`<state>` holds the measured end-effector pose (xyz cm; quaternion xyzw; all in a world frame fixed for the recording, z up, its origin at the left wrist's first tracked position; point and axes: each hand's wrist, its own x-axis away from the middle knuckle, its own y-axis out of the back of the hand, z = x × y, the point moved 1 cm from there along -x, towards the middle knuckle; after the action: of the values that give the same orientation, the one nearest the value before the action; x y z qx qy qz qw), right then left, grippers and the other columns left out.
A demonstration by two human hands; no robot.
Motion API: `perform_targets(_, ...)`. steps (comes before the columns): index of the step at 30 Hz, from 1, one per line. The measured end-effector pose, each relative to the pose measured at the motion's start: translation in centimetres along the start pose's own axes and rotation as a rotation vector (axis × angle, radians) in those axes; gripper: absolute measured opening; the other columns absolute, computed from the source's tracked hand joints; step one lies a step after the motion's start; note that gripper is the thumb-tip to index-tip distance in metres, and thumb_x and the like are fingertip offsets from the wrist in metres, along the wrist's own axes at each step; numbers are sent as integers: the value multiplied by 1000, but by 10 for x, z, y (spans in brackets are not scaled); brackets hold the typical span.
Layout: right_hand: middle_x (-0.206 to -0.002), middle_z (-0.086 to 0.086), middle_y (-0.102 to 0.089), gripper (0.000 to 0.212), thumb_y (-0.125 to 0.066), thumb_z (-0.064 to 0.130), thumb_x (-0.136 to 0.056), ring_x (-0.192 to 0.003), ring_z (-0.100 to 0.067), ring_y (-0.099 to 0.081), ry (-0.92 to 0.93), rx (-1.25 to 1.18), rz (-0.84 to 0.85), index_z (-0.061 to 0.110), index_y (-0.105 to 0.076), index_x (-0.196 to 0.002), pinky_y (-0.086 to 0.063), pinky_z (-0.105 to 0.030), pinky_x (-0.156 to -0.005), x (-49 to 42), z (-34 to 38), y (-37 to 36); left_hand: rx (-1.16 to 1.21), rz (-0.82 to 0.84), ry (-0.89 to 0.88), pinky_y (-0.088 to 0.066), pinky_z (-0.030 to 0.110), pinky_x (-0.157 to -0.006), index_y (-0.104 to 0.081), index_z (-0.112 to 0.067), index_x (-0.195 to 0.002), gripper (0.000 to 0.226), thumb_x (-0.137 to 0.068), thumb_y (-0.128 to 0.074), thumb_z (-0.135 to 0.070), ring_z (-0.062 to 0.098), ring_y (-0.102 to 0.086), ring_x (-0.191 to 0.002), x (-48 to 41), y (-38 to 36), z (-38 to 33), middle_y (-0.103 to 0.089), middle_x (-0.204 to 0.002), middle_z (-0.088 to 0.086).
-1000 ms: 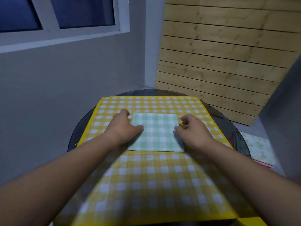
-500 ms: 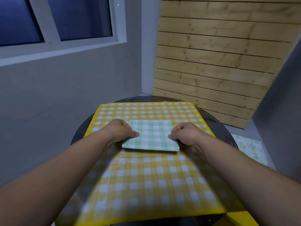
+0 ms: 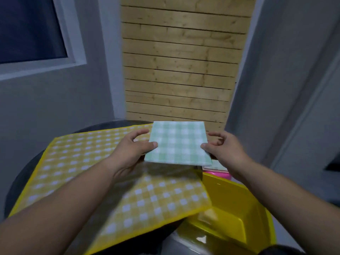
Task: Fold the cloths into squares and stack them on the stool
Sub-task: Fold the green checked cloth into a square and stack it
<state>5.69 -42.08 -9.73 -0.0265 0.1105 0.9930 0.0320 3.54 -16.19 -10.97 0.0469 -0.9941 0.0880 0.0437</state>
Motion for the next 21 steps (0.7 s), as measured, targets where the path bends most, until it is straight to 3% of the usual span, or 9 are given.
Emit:
perform_targets(3, -85, -8, -75, 37, -75, 5, -83, -81, -25, -73, -38, -120, -73, 11, -62, -117, -59, -38, -77, -20, -13, 48, 112, -9, 44, -59, 29, -57, -57, -11, -124, 48, -82, -76, 1, 24, -74, -73, -23, -56, 10, -76, -93, 15)
perform_targets(6, -97, -10, -74, 21, -74, 7, -84, -88, -26, -69, -72, -156, -117, 7, -70, -106, -56, -39, -83, -51, -44, 90, 83, -14, 53, -57, 26, -54, -61, 4, -121, 40, -82, -73, 5, 21, -73, -66, -58, -110, 25, -73, -97, 20)
perform_targets(8, -108, -16, -72, 31, -76, 10, -83, -97, -31, -70, -127, -196, -154, 3, -69, -112, -55, -43, -91, -78, -69, 112, 43, 11, 44, -58, 26, -57, -66, 8, -116, 31, -84, -70, 7, 21, -73, -67, -84, -144, 37, -73, -99, 21)
perform_targets(12, -115, -23, -68, 41, -74, 6, -84, -102, -35, -68, -198, -264, -197, -4, -62, -122, -54, -42, -91, -137, -115, 143, -93, -7, 39, -60, 37, -82, -71, 1, -114, 28, -86, -70, 2, 27, -73, -90, -147, -193, 63, -74, -108, 17)
perform_targets(14, -112, -23, -69, 36, -73, 5, -85, -102, -35, -68, -210, -261, -216, -4, -63, -119, -53, -46, -95, -165, -134, 152, -145, -43, 49, -60, 37, -80, -70, -1, -114, 26, -88, -70, 0, 27, -72, -91, -177, -214, 80, -73, -105, 13)
perform_targets(17, -108, -25, -69, 32, -70, 1, -86, -95, -35, -69, -224, -281, -259, -5, -65, -116, -54, -43, -89, -204, -167, 161, -212, -100, 80, -60, 38, -80, -71, -1, -110, 23, -87, -72, -2, 26, -70, -85, -218, -240, 113, -73, -99, 9)
perform_targets(21, -107, -27, -70, 30, -70, 1, -85, -96, -39, -69, -282, -290, -272, -8, -66, -114, -55, -50, -91, -242, -218, 168, -303, -145, 145, -59, 46, -86, -69, -1, -112, 31, -82, -78, -6, 33, -71, -93, -256, -263, 161, -73, -108, 14)
